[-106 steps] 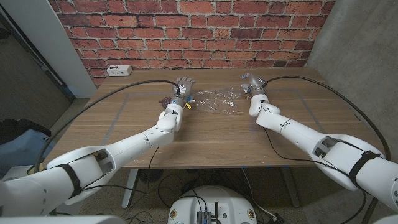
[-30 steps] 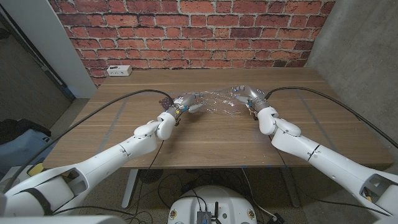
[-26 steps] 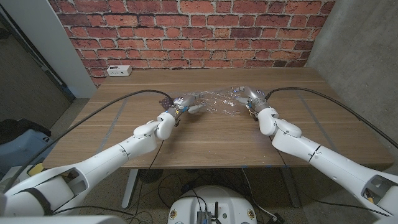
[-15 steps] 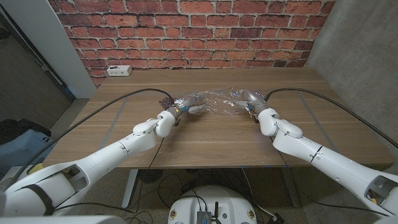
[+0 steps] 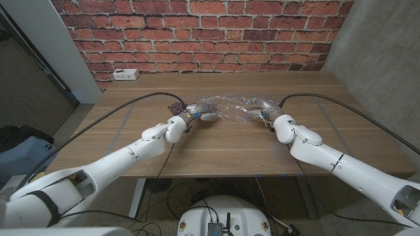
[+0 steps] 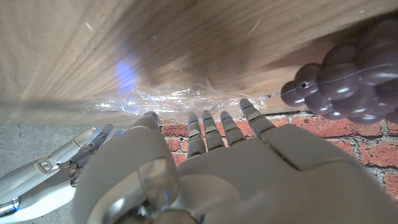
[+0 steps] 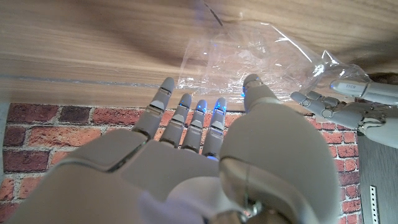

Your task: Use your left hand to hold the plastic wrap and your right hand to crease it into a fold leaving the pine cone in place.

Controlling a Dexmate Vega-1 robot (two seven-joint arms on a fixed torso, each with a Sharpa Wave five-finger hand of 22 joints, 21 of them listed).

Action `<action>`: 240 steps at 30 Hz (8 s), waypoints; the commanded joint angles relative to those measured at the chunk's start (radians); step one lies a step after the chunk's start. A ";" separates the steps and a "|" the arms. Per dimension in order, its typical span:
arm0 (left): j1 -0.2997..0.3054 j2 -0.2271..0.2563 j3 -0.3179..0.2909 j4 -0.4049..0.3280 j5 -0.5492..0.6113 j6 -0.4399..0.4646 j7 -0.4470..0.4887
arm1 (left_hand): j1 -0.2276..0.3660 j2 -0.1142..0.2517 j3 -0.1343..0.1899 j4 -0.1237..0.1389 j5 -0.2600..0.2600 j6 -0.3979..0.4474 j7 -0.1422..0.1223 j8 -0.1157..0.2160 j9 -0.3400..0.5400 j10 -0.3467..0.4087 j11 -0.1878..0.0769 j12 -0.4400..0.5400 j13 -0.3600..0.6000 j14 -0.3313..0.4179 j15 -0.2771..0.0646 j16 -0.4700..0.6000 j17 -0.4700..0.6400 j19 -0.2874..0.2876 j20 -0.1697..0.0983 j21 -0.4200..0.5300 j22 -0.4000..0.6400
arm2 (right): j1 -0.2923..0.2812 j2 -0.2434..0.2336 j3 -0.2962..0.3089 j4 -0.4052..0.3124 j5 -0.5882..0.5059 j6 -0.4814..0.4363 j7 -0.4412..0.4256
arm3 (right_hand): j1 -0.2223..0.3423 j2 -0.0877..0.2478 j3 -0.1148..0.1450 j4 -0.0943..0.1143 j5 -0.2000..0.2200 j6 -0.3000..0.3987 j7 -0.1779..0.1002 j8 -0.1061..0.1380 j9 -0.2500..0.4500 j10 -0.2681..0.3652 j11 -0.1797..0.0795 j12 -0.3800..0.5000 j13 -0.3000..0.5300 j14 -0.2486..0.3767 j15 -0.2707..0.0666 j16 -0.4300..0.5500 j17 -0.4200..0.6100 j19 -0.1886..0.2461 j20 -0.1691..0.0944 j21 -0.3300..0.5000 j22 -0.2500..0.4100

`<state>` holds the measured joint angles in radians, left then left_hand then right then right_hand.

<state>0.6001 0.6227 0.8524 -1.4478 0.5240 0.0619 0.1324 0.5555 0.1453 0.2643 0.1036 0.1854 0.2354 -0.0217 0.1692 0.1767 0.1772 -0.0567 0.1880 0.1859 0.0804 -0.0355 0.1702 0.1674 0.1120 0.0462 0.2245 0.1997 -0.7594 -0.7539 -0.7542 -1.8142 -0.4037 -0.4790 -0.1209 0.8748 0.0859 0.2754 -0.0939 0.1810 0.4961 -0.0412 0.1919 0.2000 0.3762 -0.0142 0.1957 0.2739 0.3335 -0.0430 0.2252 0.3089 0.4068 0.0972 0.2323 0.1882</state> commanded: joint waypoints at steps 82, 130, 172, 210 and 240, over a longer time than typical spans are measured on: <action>-0.044 -0.013 0.018 0.032 -0.056 -0.016 -0.101 | -0.146 0.000 -0.028 0.038 0.022 0.050 0.044 0.025 -0.001 0.052 0.036 0.029 0.002 0.046 0.007 0.015 0.002 -0.010 0.024 0.006 0.001 | 0.123 0.142 -0.180 0.315 -0.509 0.101 -0.295 | 0.358 0.058 0.050 -0.081 0.006 0.488 -0.068 0.192 0.005 0.432 -0.099 0.174 -0.020 0.404 -0.196 0.300 0.145 0.196 -0.131 0.097 0.018; -0.023 0.003 0.002 0.020 -0.059 -0.004 -0.085 | -0.150 -0.014 -0.027 0.012 0.028 0.051 0.041 0.017 -0.001 0.053 0.036 0.021 0.002 0.049 0.005 0.009 0.001 -0.007 0.024 0.006 -0.002 | 0.334 0.264 -0.305 0.554 -0.591 0.367 -0.490 | 0.381 0.068 0.040 -0.070 0.002 0.499 -0.078 0.189 0.010 0.432 -0.109 0.165 -0.017 0.396 -0.196 0.289 0.148 0.191 -0.139 0.109 0.020; -0.060 -0.025 0.022 0.085 -0.069 -0.038 -0.087 | -0.157 -0.019 -0.027 0.002 0.031 0.049 0.045 0.015 -0.001 0.051 0.034 0.017 0.002 0.047 0.003 0.007 0.001 -0.008 0.025 0.005 -0.002 | 0.216 0.162 -0.218 0.317 -0.511 0.166 -0.364 | 0.305 0.053 0.019 -0.018 0.002 0.397 -0.092 0.127 0.011 0.345 -0.109 0.103 -0.013 0.319 -0.173 0.170 0.094 0.175 -0.115 0.133 0.014; -0.058 -0.027 0.032 0.059 -0.057 -0.021 -0.098 | -0.162 -0.015 -0.023 -0.006 0.032 0.036 0.044 0.012 -0.001 0.043 0.035 0.013 0.002 0.038 0.005 0.005 0.001 -0.008 0.030 0.004 -0.002 | -0.010 0.012 -0.035 0.019 -0.362 0.093 -0.055 | 0.048 0.033 0.000 0.067 0.007 0.232 -0.044 0.017 0.000 0.221 -0.032 0.033 -0.008 0.227 -0.129 0.054 0.058 0.122 -0.054 0.122 0.007; -0.075 -0.042 0.035 0.096 -0.064 -0.050 -0.091 | -0.169 -0.013 -0.020 -0.010 0.032 0.035 0.044 0.014 -0.001 0.043 0.037 0.014 0.003 0.037 0.005 0.007 0.001 -0.008 0.034 0.004 -0.002 | -0.050 -0.036 -0.021 -0.020 -0.392 0.020 0.087 | 0.033 0.010 0.008 0.047 0.010 0.194 -0.041 0.004 0.000 0.192 -0.024 0.024 -0.005 0.200 -0.122 0.032 0.053 0.114 -0.052 0.118 0.005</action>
<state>0.5342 0.5884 0.8846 -1.3708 0.4660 0.0279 0.0354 0.3951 0.1321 0.2401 0.1000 0.2086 0.2728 0.0235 0.1809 0.1746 0.2203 -0.0251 0.2034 0.1864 0.1181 -0.0302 0.1772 0.1681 0.0993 0.0695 0.2236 0.1955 -0.7989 -0.7787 -0.7790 -1.8333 -0.7899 -0.4360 -0.0730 0.9145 0.1015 0.2835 -0.0388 0.1849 0.6945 -0.0823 0.1957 0.2000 0.5711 -0.0412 0.2236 0.2673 0.5388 -0.0484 0.2584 0.3617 0.5213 0.0466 0.3510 0.1902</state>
